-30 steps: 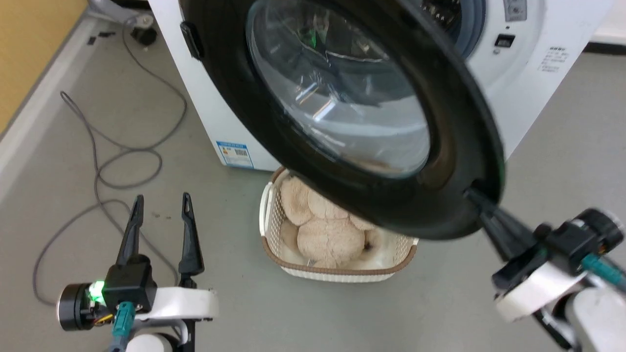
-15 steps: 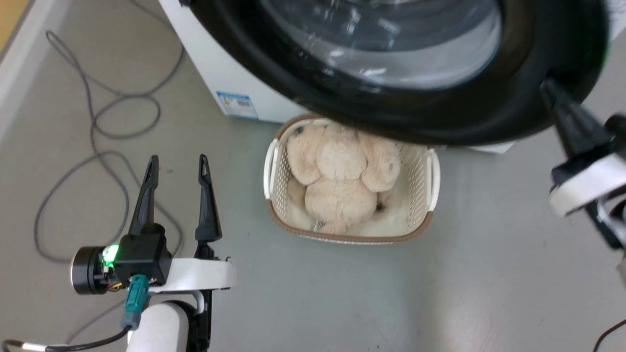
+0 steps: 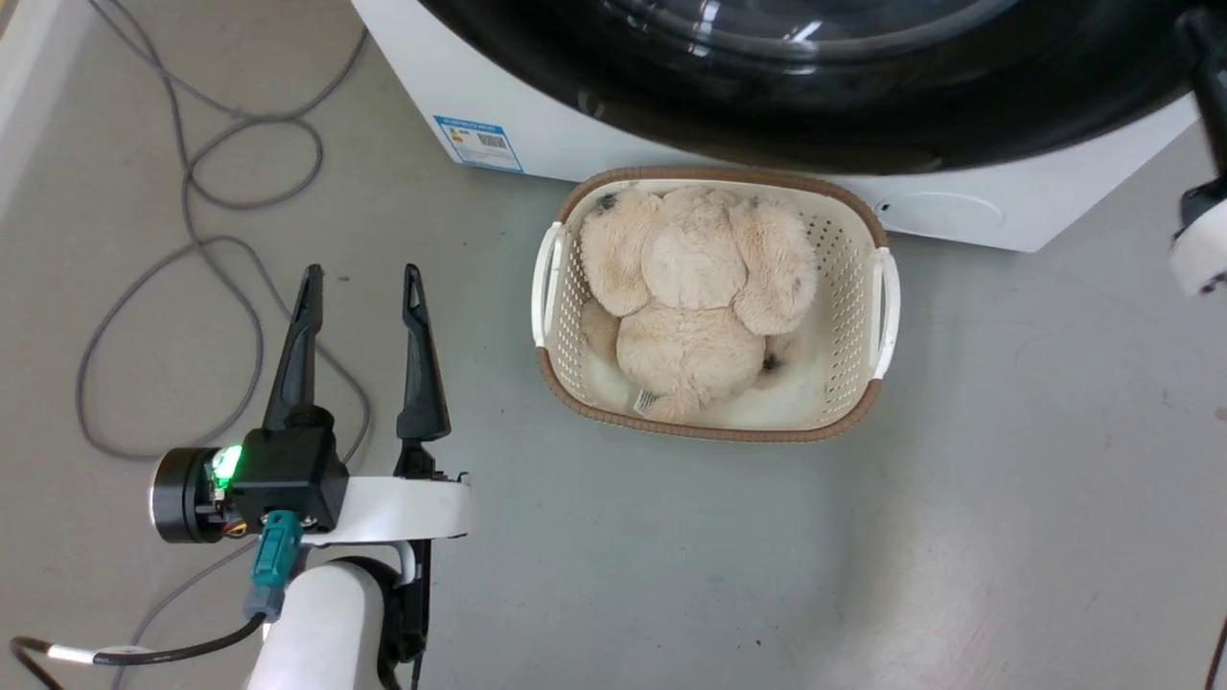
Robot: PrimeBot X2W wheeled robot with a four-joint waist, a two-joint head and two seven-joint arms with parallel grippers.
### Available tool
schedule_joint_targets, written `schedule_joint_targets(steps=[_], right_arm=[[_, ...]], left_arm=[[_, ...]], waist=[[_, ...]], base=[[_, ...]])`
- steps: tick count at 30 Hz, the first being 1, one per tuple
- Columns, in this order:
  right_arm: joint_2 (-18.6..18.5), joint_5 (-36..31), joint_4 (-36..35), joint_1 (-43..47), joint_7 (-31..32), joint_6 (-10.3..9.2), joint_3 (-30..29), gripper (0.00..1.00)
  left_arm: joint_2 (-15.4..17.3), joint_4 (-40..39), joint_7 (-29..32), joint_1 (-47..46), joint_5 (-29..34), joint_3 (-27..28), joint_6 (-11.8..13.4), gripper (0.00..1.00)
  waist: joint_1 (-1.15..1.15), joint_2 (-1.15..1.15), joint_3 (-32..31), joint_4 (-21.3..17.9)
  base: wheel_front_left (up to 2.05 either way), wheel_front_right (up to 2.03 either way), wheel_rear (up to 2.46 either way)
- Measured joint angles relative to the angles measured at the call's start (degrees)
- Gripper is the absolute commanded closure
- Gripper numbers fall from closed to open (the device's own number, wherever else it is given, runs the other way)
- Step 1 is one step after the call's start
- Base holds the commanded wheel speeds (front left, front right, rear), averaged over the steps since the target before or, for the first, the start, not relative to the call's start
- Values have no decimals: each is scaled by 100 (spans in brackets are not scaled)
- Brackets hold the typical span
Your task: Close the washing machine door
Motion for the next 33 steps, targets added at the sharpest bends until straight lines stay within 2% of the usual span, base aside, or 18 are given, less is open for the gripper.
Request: schedule_joint_targets(steps=[7, 15, 19, 25, 33], right_arm=[[-42, -26, 280, -194, -1, 2, -158, 100], [103, -97, 229, -102, 0, 2, -499, 100], [241, -110, -344, 272, -1, -2, -985, 100], [709, -558, -1552, 998, 0, -4, -1767, 100], [1450, -1050, -2940, 1918, -1, -4, -2126, 100]], left_arm=[[-2, -2, 0, -38, -97, -86, 83, 0], [-4, 42, 0, -35, -97, -133, 122, 0], [-5, 112, 0, -24, -85, -36, 111, 0], [-4, 204, 0, 115, 7, 104, 36, 0], [27, 333, 0, 413, 97, 198, -55, 0]], waist=[[0, 0, 56, 111], [0, 0, -83, 104], [0, 0, -278, 57], [0, 0, -670, -92], [-1, 0, -1238, -349]], base=[[0, 0, 0], [0, 0, 0], [0, 0, 0], [0, 0, 0], [0, 0, 0]])
